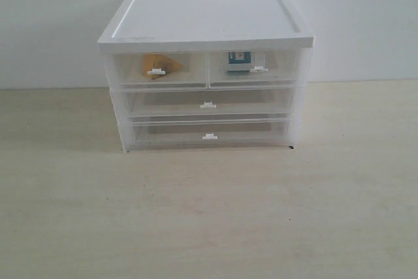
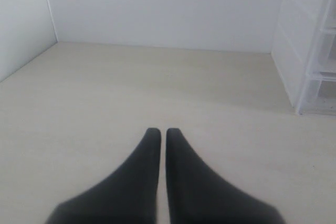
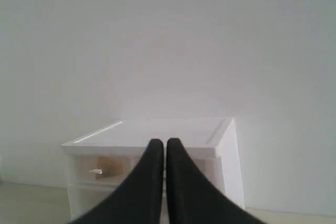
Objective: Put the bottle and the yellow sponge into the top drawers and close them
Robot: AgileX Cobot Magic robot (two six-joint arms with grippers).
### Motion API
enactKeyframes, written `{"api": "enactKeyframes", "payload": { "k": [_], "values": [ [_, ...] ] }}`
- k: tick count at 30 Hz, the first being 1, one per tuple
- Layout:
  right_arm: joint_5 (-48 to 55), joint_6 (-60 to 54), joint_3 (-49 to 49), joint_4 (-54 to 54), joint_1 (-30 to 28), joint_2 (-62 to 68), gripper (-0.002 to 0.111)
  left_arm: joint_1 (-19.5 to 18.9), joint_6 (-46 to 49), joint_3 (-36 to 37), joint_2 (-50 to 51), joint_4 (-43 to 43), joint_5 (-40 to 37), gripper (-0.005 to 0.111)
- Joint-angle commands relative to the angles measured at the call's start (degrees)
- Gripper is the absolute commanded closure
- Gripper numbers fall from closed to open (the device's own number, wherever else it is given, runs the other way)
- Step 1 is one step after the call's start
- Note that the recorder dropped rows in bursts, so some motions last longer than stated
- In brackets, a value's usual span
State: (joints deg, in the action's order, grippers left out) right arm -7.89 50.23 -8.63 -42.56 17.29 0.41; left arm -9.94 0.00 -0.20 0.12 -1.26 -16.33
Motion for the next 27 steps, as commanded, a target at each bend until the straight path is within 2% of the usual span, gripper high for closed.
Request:
{"api": "enactKeyframes", "payload": {
  "k": [1, 4, 7, 11, 15, 23, 27],
  "values": [
    [-17.4, -22.8, 6.0, 20.0, -0.2, -0.4, 0.108, -0.2, 0.0, 0.2, -0.1, -0.1, 0.0, 0.103],
    [-21.9, -35.4, 8.6, 30.9, -0.2, -0.4, 0.108, -0.2, 0.0, 0.2, -0.1, -0.1, 0.0, 0.103],
    [-17.5, -41.5, 8.6, 31.9, -1.4, -0.4, 0.108, -0.2, 0.0, 0.2, -0.1, -0.1, 0.0, 0.103],
    [-13.4, -46.3, 8.6, 31.9, -7.6, -0.4, 0.108, -0.2, 0.0, 0.2, -0.1, -0.1, 0.0, 0.103],
    [-5.4, -47.4, 8.6, 31.9, -11.6, -0.4, 0.108, -0.2, 0.0, 0.2, -0.1, -0.1, 0.0, 0.103],
    [20.6, -45.7, 8.6, 32.5, -11.7, -0.4, 0.108, -0.2, 0.0, 0.2, -0.1, -0.1, 0.0, 0.103],
    [25.8, -42.4, 8.6, 33.6, -11.7, -0.4, 0.108, -0.2, 0.0, 0.2, -0.1, -0.1, 0.0, 0.103]
  ]
}}
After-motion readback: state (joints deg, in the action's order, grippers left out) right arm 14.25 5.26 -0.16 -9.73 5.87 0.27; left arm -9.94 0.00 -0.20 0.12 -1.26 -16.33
